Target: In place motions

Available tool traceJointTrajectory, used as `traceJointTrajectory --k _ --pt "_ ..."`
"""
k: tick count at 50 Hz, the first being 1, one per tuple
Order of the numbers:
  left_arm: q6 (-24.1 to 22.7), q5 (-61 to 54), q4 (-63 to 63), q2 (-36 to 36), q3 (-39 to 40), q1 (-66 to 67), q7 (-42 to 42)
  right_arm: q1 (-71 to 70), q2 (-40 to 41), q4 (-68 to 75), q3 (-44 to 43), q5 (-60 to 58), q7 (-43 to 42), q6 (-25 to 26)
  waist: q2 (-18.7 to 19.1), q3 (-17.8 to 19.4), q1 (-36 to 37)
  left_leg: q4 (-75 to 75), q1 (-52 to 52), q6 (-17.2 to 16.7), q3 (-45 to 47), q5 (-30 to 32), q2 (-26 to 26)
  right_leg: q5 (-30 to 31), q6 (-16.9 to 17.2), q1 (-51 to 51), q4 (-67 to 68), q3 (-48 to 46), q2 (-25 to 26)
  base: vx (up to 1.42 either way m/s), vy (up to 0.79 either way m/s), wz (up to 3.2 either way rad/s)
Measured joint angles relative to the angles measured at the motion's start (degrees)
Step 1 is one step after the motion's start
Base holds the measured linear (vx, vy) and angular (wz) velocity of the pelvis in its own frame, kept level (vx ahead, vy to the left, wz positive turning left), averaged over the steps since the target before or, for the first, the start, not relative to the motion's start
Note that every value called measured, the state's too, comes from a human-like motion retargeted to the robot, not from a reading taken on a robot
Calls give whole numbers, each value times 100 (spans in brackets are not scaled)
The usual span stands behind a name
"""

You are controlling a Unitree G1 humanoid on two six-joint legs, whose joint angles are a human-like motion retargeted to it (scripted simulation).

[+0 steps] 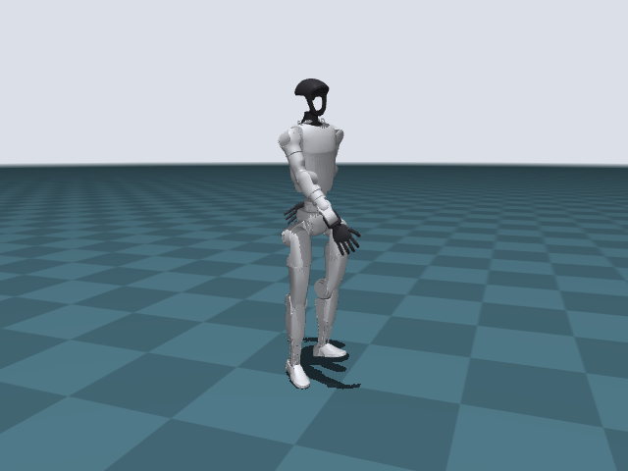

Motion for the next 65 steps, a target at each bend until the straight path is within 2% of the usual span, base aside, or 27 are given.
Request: traceJointTrajectory --k 3,8,12,14,17,20,23,25,26,28,30,32,34,38,41,45,47,50,52,55,57,59,60,62,65 --pt "234 -86 0 43 342 819 93 -317 201 -682 90 549 425 -188 35 11 -102 4 -3 -8 15 -8 53 0 -2 -24 11 49 48 0 0 0" --pt "401 -589 0 -204 542 1234 1044 -185 345 -1782 429 970 624 -915 43 22 -221 6 12 -13 66 -24 103 14 -13 -65 12 140 105 1 -1 -7" --pt "235 -820 0 -504 505 624 1053 471 245 -2219 772 312 283 -1450 5 -21 -274 5 14 -17 128 -31 105 39 -29 -123 17 218 112 1 -4 -22" --pt "-31 -1037 0 -660 286 69 1208 887 142 -2087 859 -369 -67 -1452 -10 -51 -269 2 17 -20 167 -35 108 55 -35 -155 25 252 113 -2 -3 -25" --pt "-491 -1390 0 -840 -314 -1005 1735 1473 -8 -1236 914 -1455 -723 -1091 -33 -62 -203 -2 44 -19 240 -41 120 86 -37 -181 39 300 117 -6 -4 -32" --pt "-576 -1246 -181 -882 -931 -2181 1796 1859 -28 486 652 -2241 -1300 -155 -62 -32 -143 2 76 -19 286 -31 127 113 -36 -151 28 280 118 -6 -6 -19" --pt "-567 -760 -564 -837 -1463 -3270 1132 2181 -164 2185 -102 -2184 -1124 927 -84 -24 -171 24 56 -13 249 -6 139 131 -21 -91 -9 174 120 -2 -6 7" --pt "-583 -376 -830 -777 -1760 -3957 451 2772 -404 2349 -522 -1632 -564 1573 -81 4 -219 48 30 -3 202 17 153 133 -3 -35 -37 113 132 2 -2 12" --pt "-556 -168 -982 -749 -1845 -4255 95 3073 -537 2349 -701 -1218 -376 1699 -69 7 -285 65 4 3 152 33 155 130 5 -6 -53 66 134 5 -3 33" --pt "-494 212 -1315 -711 -1949 -4783 -477 3631 -768 2349 -1098 -403 -330 1702 -27 16 -454 100 -55 12 38 65 156 120 19 48 -82 -36 137 4 -2 41" --pt "-519 439 -1649 -681 -2037 -5204 -713 4089 -952 2349 -1571 267 -685 1312 35 46 -621 128 -108 19 -69 94 156 110 27 92 -105 -107 145 0 -1 30" --pt "-676 451 -1979 -599 -2200 -5485 -608 4401 -1103 2349 -2022 704 -1129 827 98 96 -758 136 -130 25 -105 115 158 106 30 114 -117 -136 153 -3 1 0" --pt "-863 460 -2292 -494 -2328 -5641 -344 4588 -1216 2349 -2318 1065 -1588 556 147 143 -873 135 -129 29 -117 125 154 101 31 124 -117 -144 153 -7 2 -9" --pt "-1084 562 -2880 -410 -2547 -5590 166 4746 -1327 2349 -2471 1837 -2426 617 243 223 -924 141 -100 35 -110 115 162 103 30 124 -103 -124 159 -3 2 -7" --pt "-1175 630 -3162 -550 -2729 -5176 237 4705 -1235 2349 -2229 2234 -2589 953 282 249 -769 139 -30 43 -97 100 150 100 21 156 -87 -100 157 2 0 -1" --pt "-1375 600 -3052 -869 -3049 -4137 90 4316 -907 2349 -1609 2167 -2122 1300 252 149 -479 128 16 39 -130 93 120 80 3 166 -55 -100 129 10 -3 11" --pt "-1508 659 -2650 -966 -3056 -3513 30 3864 -709 2349 -1003 2015 -1836 1468 215 71 -382 120 11 21 -131 81 115 66 -7 128 -30 -87 111 8 -6 18" --pt "-1556 847 -1627 -990 -2543 -2723 221 2787 -347 2349 73 1448 -1844 1708 187 47 -275 91 50 -6 -35 44 124 75 -30 59 0 -4 110 -1 -5 -5" --pt "-1257 1005 -811 -850 -1934 -2326 365 2001 -53 2220 408 414 -1732 1545 198 58 -180 72 78 -28 59 20 146 104 -47 -13 19 115 129 -4 -1 -36" --pt "-400 1130 0 -390 -1063 -1551 290 1285 180 894 956 -1124 -655 1150 163 84 -77 51 85 -68 194 -13 167 143 -79 -136 41 300 155 -1 -1 -38" --pt "320 959 0 -104 -735 -824 23 784 177 22 1233 -1554 -116 507 141 95 -62 32 79 -87 245 -20 179 163 -99 -200 48 370 174 0 -1 -13" --pt "721 734 0 133 -503 -221 -235 305 137 -707 1365 -1618 42 -133 145 129 -64 18 77 -106 271 -18 198 176 -109 -233 53 401 192 -3 1 -2" --pt "799 633 0 235 -395 34 -325 94 105 -1044 1402 -1573 54 -430 153 151 -67 14 74 -116 280 -17 210 179 -110 -244 56 412 201 -5 2 1" --pt "615 549 0 362 -146 416 -297 -185 34 -1635 1415 -1301 23 -836 171 179 -88 18 63 -134 277 -12 232 180 -111 -243 56 405 211 0 0 0" --pt "353 465 0 421 169 692 -27 -354 -30 -2328 1402 -687 -59 -1156 194 187 -128 30 29 -145 232 2 245 173 -111 -230 44 365 215 -2 1 15"
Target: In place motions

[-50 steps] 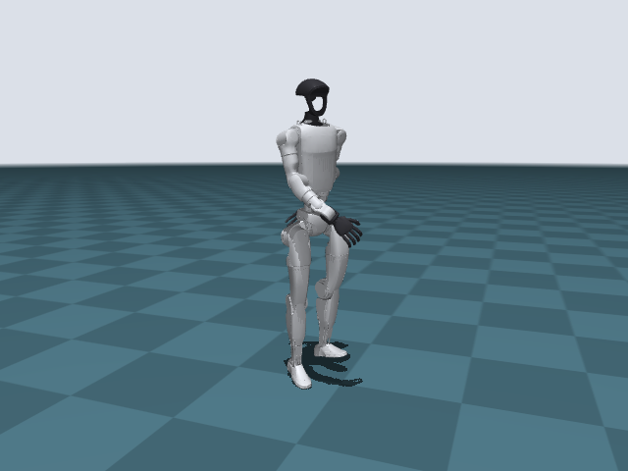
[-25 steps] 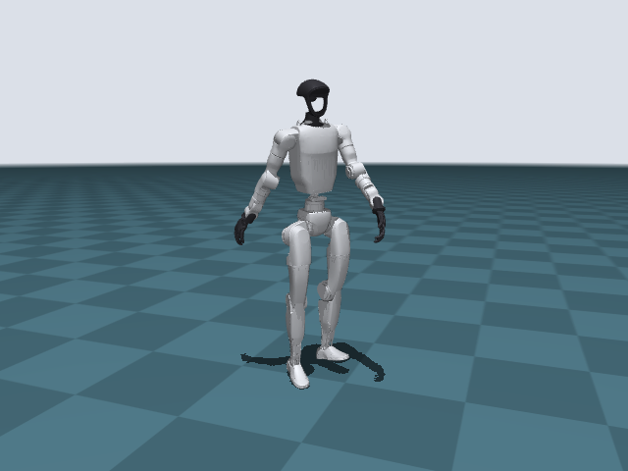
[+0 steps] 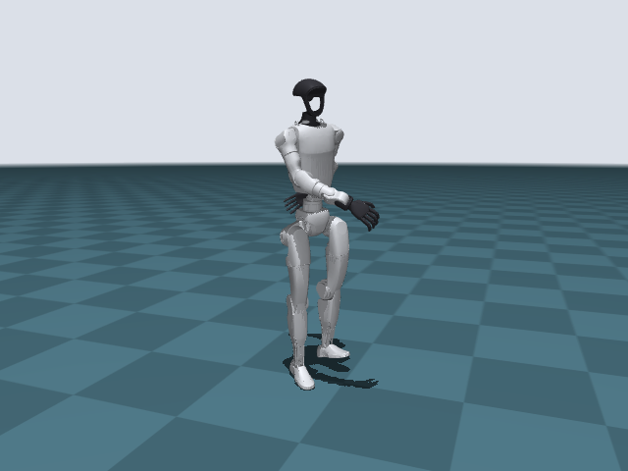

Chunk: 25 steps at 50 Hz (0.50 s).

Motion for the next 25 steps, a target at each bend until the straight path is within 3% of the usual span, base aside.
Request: traceJointTrajectory --k 6,10,13,15,18,20,22,25 --pt "-152 -451 0 -204 -147 -371 173 510 94 -292 -139 855 -256 -328 -53 -67 -57 25 -43 2 -111 34 -57 -46 11 72 -14 -106 -57 0 -2 24" --pt "-394 -785 0 -587 -986 -1395 468 1277 183 596 -301 730 -343 -187 -104 -133 -111 51 -77 20 -198 64 -116 -72 29 134 -25 -212 -113 0 -1 22" --pt "-791 -709 0 -923 -1756 -2413 1175 1772 220 2039 -524 145 -589 276 -127 -171 -127 59 -74 42 -229 82 -143 -71 42 197 -48 -301 -138 0 0 0" --pt "-1022 -462 -163 -1119 -2284 -3106 1495 2026 164 3170 -778 -322 -896 848 -139 -192 -144 62 -77 60 -243 91 -156 -68 57 230 -61 -352 -150 0 0 0" --pt "-1225 42 -787 -1346 -2970 -4017 1337 2484 -70 4545 -1387 -575 -1396 2015 -139 -239 -143 81 -136 98 -286 99 -164 -66 90 226 -69 -415 -170 0 0 0" --pt "-1442 242 -1229 -1436 -3320 -4594 1191 3115 -304 4677 -1767 -243 -1446 2643 -143 -268 -144 98 -198 122 -327 105 -172 -69 118 204 -71 -452 -187 0 0 0" --pt "-1673 381 -1687 -1521 -3487 -5071 1100 3740 -548 4677 -2211 261 -1344 2707 -129 -303 -189 107 -259 143 -388 118 -183 -71 144 191 -84 -511 -197 0 0 0" --pt "-1906 437 -2384 -1575 -3603 -5624 905 4534 -863 4677 -2916 951 -1161 2295 -68 -305 -295 109 -310 179 -445 147 -197 -71 162 206 -108 -596 -197 0 0 0"
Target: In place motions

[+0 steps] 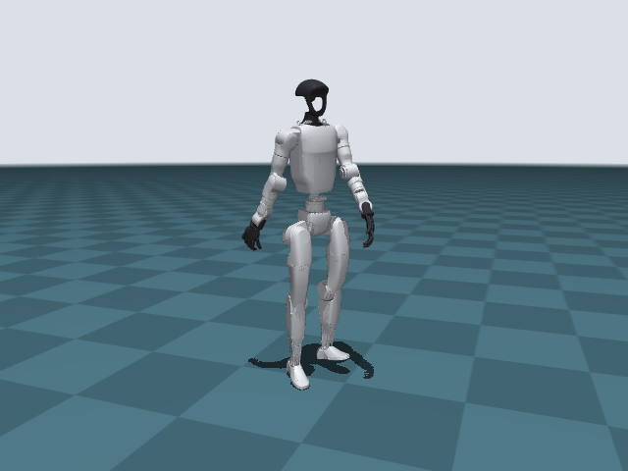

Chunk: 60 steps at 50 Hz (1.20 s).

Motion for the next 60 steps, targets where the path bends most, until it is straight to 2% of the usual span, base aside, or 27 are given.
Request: traceJointTrajectory --k 3,7,10,12,16,18,20,23,25,30,35,40,43,45,47,50,52,53,55,57,60 --pt "-62 -68 -600 61 10 -283 -396 512 -241 0 -617 456 -95 -310 64 82 -138 1 20 21 -30 15 -14 -16 12 44 6 -5 -7 0 0 0" --pt "-22 -188 -1070 105 49 -271 -990 851 -377 0 -851 1301 -925 -287 109 207 -195 7 81 32 -30 14 -36 -28 14 114 2 -9 -25 0 0 0" --pt "-65 -208 -1031 6 -27 92 -1133 927 -314 0 -639 1881 -1487 -67 131 203 -90 0 125 42 -48 10 -55 -47 9 156 4 -10 -30 4 2 5" --pt "-88 -176 -759 -68 -76 488 -1057 796 -173 0 -392 1998 -1567 150 135 141 12 -5 123 44 -73 8 -65 -65 3 161 4 -26 -33 8 2 19" --pt "-22 21 504 -132 213 1333 -654 29 217 0 227 1342 -950 424 120 -11 156 -19 108 36 -86 2 -69 -99 -20 144 4 -35 -22 6 0 23" --pt "273 145 1379 -55 615 1688 -485 -580 411 0 612 742 -663 446 118 -72 200 -30 125 27 -84 -9 -69 -111 -29 140 3 -18 -14 3 -1 7" --pt "859 210 2195 134 1143 2012 -384 -1272 600 -69 1033 93 -373 232 119 -138 208 -38 130 16 -79 -22 -68 -118 -41 122 -1 -7 -4 0 0 0" --pt "1918 -6 2384 585 1868 2956 -358 -2047 838 -997 1621 -746 232 -179 111 -219 178 -57 108 -15 -45 -38 -64 -132 -49 56 6 24 -4 0 0 0" --pt "2164 -299 2384 874 2232 3636 -504 -2503 927 -1652 1939 -1075 653 -600 99 -289 161 -74 96 -44 -4 -47 -56 -138 -56 12 12 51 -4 5 -1 3" --pt "1697 -485 2384 1364 3209 4917 -923 -3578 950 -2868 2313 -1020 1462 -1545 123 -354 163 -94 115 -93 55 -68 -19 -157 -58 -32 46 151 30 0 0 0" --pt "1808 -1050 2384 1410 3653 5435 -420 -4087 1032 -3560 2308 -427 1675 -1795 114 -338 157 -85 165 -99 48 -73 -8 -169 -55 29 53 140 42 0 0 0" --pt "1956 -1310 2384 1141 3493 5077 -442 -3738 1050 -4010 2340 22 1323 -2098 21 -349 146 -78 191 -81 1 -62 -39 -169 -53 88 36 98 23 0 0 0" --pt "1639 -1243 2384 886 3224 4437 -641 -3228 1004 -3886 2306 -93 1152 -2308 -37 -355 161 -73 196 -66 -37 -50 -62 -159 -49 123 18 32 1 0 0 0" --pt "1327 -1316 2384 682 2968 3863 -458 -2849 948 -3580 2132 -535 1183 -2422 -77 -344 175 -75 204 -62 -49 -40 -72 -153 -44 152 6 -14 -11 -3 -1 3" --pt "1075 -1403 2200 482 2585 3337 -88 -2533 979 -2900 1839 -1236 1023 -2156 -124 -318 200 -74 224 -57 -67 -31 -81 -150 -35 197 -3 -69 -25 -7 -4 8" --pt "857 -1298 1816 219 2021 2616 254 -2346 1036 -1178 1260 -1841 440 -1022 -191 -326 239 -71 235 -42 -98 -19 -89 -141 -19 236 -15 -135 -35 -7 -6 5" --pt "771 -1144 1615 92 1685 2157 87 -2206 878 -127 809 -1733 507 -199 -213 -370 277 -67 213 -25 -102 -18 -84 -134 -6 228 -23 -155 -30 0 0 0" --pt "745 -1050 1518 49 1536 1921 -100 -1940 778 -32 640 -1599 776 218 -221 -388 320 -66 199 -17 -79 -22 -74 -135 5 219 -23 -137 -24 -2 -1 -182" --pt "747 -785 1279 29 1422 1502 -632 -1379 627 0 438 -1061 1144 713 -220 -541 1619 -118 220 -89 1259 -193 321 -372 231 27 193 1208 136 -1 2 -279" --pt "818 -449 963 -63 1192 1248 -1295 -805 476 0 -140 -236 854 428 -195 -513 42 -16 37 8 -350 21 -97 -104 110 307 -165 -432 -68 5 -1 379" --pt "763 -162 526 -23 1111 1026 -1878 -229 296 0 -728 753 337 -335 -179 -591 -311 -13 -44 24 -503 58 -153 -126 92 344 -237 -570 -40 6 -4 91"
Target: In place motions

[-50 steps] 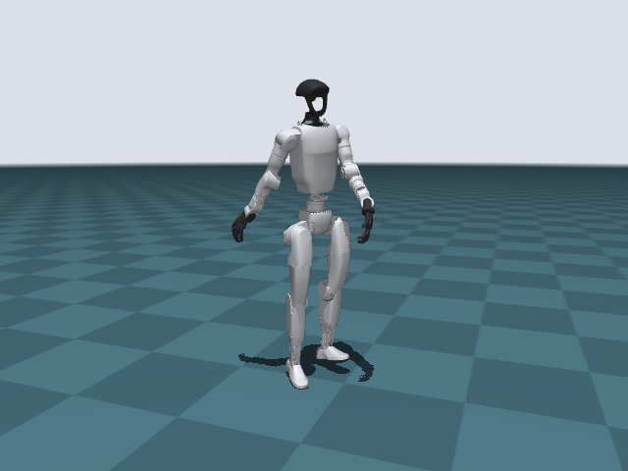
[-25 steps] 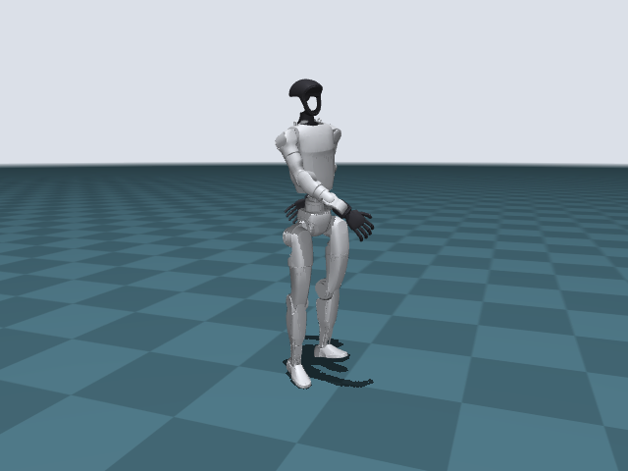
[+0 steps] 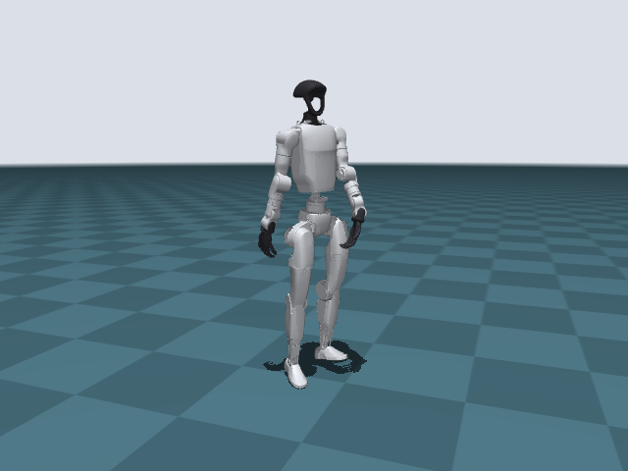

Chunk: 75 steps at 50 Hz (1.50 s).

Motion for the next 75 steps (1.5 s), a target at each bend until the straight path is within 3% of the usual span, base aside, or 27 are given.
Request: traceJointTrajectory --k 3,10,13,16,20,27,31,33,35,43,50,59,62,67,68,72,75 --pt "-246 -82 -247 125 -190 6 226 279 -161 0 -638 401 -261 -423 65 28 -140 -6 43 25 77 -10 15 9 -12 23 -17 67 42 4 -2 -39" --pt "-372 66 319 316 -276 289 1055 228 -490 0 -292 1288 -1287 -108 274 313 -221 -48 326 82 383 -96 82 80 -75 -23 75 480 128 -2 3 -58" --pt "-183 177 1080 335 -188 504 1129 -40 -348 0 -14 649 -1235 -37 286 374 -207 -83 432 93 496 -123 92 101 -103 -63 112 657 152 2 0 -41" --pt "69 10 1739 321 14 877 1448 -264 -82 -298 261 -244 -641 -5 271 355 -196 -109 465 85 609 -142 108 116 -127 -150 148 794 168 4 -4 -35" --pt "388 -521 1858 285 333 1740 1778 -452 279 -1169 861 -1187 -140 -46 296 349 -202 -156 499 65 812 -175 150 154 -153 -304 199 1002 202 2 -2 -38" --pt "615 -1393 1858 152 1145 2407 1390 -765 401 -2401 2015 -2306 -97 -673 330 418 -487 -199 540 25 555 -200 139 147 -150 -352 235 757 133 -4 1 26" --pt "606 -1446 1858 226 1402 2263 1140 -793 320 -2773 2265 -2621 84 -1019 229 436 35 -95 366 20 905 -127 160 195 -182 -384 216 1087 190 -1 -1 -55" --pt "566 -1319 1853 287 1328 2123 1162 -799 298 -2761 2263 -2613 104 -1081 161 465 418 -34 275 17 1157 -82 181 230 -203 -396 204 1339 231 -1 -1 -64" --pt "526 -1136 1750 348 1094 1969 1272 -834 292 -2598 2133 -2530 107 -1070 144 426 10 -82 325 -44 603 -100 120 150 -165 -306 193 769 87 -6 -2 165" --pt "372 -268 1282 417 514 1461 1108 -944 231 -1309 1652 -1859 -66 -585 165 451 240 -92 237 -172 588 -56 215 142 -213 -268 206 639 162 -2 0 23" --pt "281 -225 1270 473 642 1353 771 -903 240 -720 1312 -1241 -526 -433 275 338 133 -101 184 -285 645 -146 491 32 -271 -426 319 791 408 6 -14 -23" --pt "343 -414 1399 704 1102 1692 1246 -732 226 -715 1187 -1146 -632 -560 170 362 -301 535 193 -379 579 -388 805 -238 -391 -201 294 1034 700 18 -27 -6" --pt "312 -574 1279 716 1366 1829 1328 -749 157 -738 1210 -1244 -591 -545 -27 442 -346 1493 -201 -148 734 -259 812 -274 -427 -116 302 1146 593 16 -21 -16" --pt "220 -866 1064 650 1630 1891 1399 -807 -2 -875 1167 -1288 -598 -541 -416 717 -191 3627 -1257 1059 878 285 379 -264 -487 -8 333 1325 250 9 -17 -28" --pt "196 -912 1022 619 1670 1909 1433 -828 -46 -868 1165 -1284 -609 -549 -433 778 -83 3914 -1482 1089 822 318 249 -250 -527 12 342 1406 251 7 -8 -65" --pt "87 -1044 976 493 1748 1929 1483 -968 -177 -742 1095 -1258 -663 -414 -286 953 152 3614 -2170 638 575 731 -200 -240 -647 42 397 1503 381 3 -2 -42" --pt "96 -952 918 482 1699 1874 1373 -1076 -226 -635 1091 -1016 -715 -370 -57 1209 314 2352 -2445 52 634 937 -66 -277 -736 135 457 1507 637 -3 0 -26"
